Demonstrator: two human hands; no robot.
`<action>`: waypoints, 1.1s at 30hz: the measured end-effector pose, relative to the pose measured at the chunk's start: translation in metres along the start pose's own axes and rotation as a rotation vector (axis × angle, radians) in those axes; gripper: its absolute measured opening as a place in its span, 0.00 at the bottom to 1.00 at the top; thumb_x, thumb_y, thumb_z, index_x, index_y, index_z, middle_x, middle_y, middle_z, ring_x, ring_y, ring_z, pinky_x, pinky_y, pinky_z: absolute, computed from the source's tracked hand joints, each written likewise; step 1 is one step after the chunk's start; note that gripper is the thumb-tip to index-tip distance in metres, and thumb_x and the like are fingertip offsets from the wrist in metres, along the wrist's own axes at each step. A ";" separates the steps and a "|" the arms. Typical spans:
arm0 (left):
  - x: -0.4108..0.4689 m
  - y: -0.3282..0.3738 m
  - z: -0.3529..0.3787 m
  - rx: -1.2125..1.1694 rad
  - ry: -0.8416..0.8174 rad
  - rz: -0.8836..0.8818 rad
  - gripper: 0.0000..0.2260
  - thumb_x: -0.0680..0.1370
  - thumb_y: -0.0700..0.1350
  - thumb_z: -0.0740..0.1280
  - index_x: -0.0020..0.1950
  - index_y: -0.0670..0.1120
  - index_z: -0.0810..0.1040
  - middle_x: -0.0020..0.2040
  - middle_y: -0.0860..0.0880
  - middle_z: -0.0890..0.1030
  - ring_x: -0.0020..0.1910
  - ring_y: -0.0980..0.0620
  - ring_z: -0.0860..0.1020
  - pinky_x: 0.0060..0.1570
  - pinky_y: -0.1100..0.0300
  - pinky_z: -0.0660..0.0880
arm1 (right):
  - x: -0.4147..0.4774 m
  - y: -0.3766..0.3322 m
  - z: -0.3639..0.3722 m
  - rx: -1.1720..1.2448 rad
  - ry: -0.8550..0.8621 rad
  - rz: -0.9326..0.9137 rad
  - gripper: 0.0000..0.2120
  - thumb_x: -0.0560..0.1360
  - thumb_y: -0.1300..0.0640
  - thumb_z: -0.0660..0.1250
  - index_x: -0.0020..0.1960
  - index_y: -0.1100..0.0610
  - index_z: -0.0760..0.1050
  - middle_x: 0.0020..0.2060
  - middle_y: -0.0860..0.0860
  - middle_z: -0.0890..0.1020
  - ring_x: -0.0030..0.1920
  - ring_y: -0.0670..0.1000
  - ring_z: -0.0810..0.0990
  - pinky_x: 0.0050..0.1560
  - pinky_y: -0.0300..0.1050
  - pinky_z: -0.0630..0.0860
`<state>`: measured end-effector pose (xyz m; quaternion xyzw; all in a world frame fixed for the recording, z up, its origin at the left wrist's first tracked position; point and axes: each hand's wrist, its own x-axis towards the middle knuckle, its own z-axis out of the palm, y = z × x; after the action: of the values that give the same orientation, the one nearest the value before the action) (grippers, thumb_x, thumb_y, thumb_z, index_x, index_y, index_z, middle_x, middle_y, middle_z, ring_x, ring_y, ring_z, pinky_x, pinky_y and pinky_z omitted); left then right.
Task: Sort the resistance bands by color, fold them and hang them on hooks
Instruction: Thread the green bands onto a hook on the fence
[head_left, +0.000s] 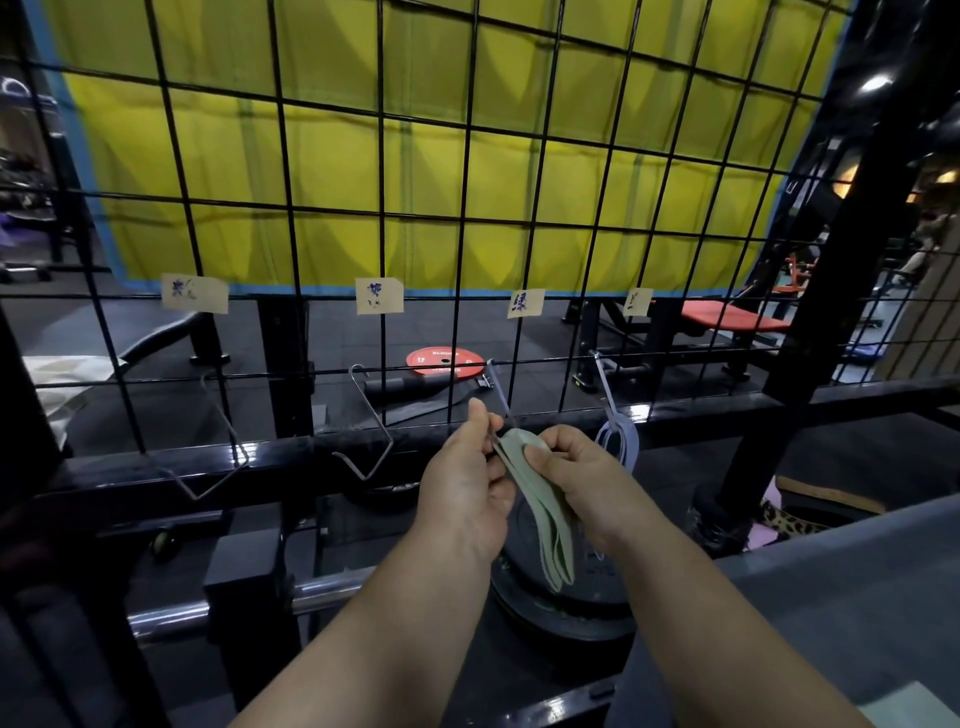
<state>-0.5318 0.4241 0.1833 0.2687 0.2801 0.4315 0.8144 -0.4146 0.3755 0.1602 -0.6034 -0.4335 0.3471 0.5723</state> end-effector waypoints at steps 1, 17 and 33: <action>0.000 -0.001 0.000 0.016 0.012 0.014 0.14 0.80 0.52 0.65 0.38 0.46 0.75 0.24 0.55 0.69 0.18 0.60 0.64 0.19 0.68 0.58 | 0.000 0.001 0.000 0.006 -0.006 0.005 0.06 0.80 0.56 0.65 0.47 0.58 0.72 0.31 0.50 0.75 0.26 0.43 0.73 0.27 0.37 0.70; 0.004 -0.049 -0.040 0.427 -0.048 0.267 0.06 0.80 0.45 0.66 0.53 0.44 0.77 0.44 0.41 0.79 0.43 0.46 0.79 0.51 0.44 0.78 | -0.004 0.051 0.006 0.251 -0.070 0.171 0.10 0.81 0.53 0.62 0.53 0.60 0.75 0.44 0.56 0.83 0.45 0.54 0.81 0.49 0.52 0.77; 0.009 -0.075 -0.076 0.958 -0.038 0.508 0.10 0.81 0.46 0.64 0.40 0.49 0.79 0.43 0.52 0.73 0.42 0.54 0.77 0.47 0.62 0.73 | -0.022 0.079 0.009 0.292 -0.062 0.124 0.11 0.83 0.54 0.57 0.54 0.57 0.76 0.43 0.52 0.84 0.44 0.48 0.83 0.45 0.45 0.77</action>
<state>-0.5386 0.4108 0.0770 0.6767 0.3570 0.4340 0.4758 -0.4209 0.3608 0.0791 -0.5284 -0.3578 0.4594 0.6178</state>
